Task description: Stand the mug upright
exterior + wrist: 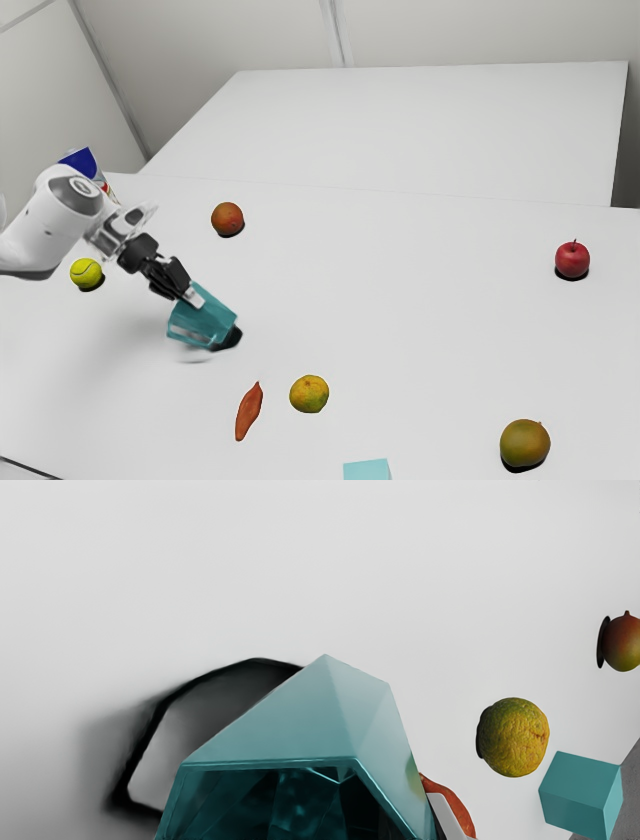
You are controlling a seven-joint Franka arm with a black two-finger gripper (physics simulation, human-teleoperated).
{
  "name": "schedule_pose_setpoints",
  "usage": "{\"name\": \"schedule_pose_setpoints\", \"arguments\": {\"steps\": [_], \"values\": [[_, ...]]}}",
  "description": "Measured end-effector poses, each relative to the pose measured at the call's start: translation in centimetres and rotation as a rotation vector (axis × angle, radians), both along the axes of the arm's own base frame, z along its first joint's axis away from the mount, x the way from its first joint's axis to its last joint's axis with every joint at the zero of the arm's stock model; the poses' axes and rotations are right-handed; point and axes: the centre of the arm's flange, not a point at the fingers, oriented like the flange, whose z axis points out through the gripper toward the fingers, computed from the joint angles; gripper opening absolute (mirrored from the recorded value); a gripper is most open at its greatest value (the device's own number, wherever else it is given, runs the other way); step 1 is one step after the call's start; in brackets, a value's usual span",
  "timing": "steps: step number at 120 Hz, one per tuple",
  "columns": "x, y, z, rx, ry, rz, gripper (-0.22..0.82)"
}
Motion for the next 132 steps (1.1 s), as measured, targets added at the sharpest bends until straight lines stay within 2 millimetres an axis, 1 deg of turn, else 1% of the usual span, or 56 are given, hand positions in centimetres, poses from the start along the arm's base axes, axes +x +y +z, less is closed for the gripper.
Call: {"name": "schedule_pose_setpoints", "arguments": {"steps": [19,38,47,66,76,83,91,111,132], "values": [[0.4,-1.5,2.0,0.036,-0.046,-0.039,-0.16],[1.4,-4.6,5.3,0.156,-0.144,-0.124,-0.17],[2.0,-6.2,6.2,0.229,-0.187,-0.174,-0.17],[2.7,-9.7,6.6,0.398,-0.251,-0.302,-0.18],[2.7,-11.6,6.1,0.473,-0.277,-0.368,-0.18],[2.6,-12.6,6.0,0.517,-0.301,-0.398,-0.18],[2.6,-13.0,5.9,0.559,-0.321,-0.419,-0.18],[2.6,-12.9,5.6,0.635,-0.348,-0.442,-0.18],[2.6,-14.2,5.1,0.676,-0.360,-0.479,-0.18]]}}
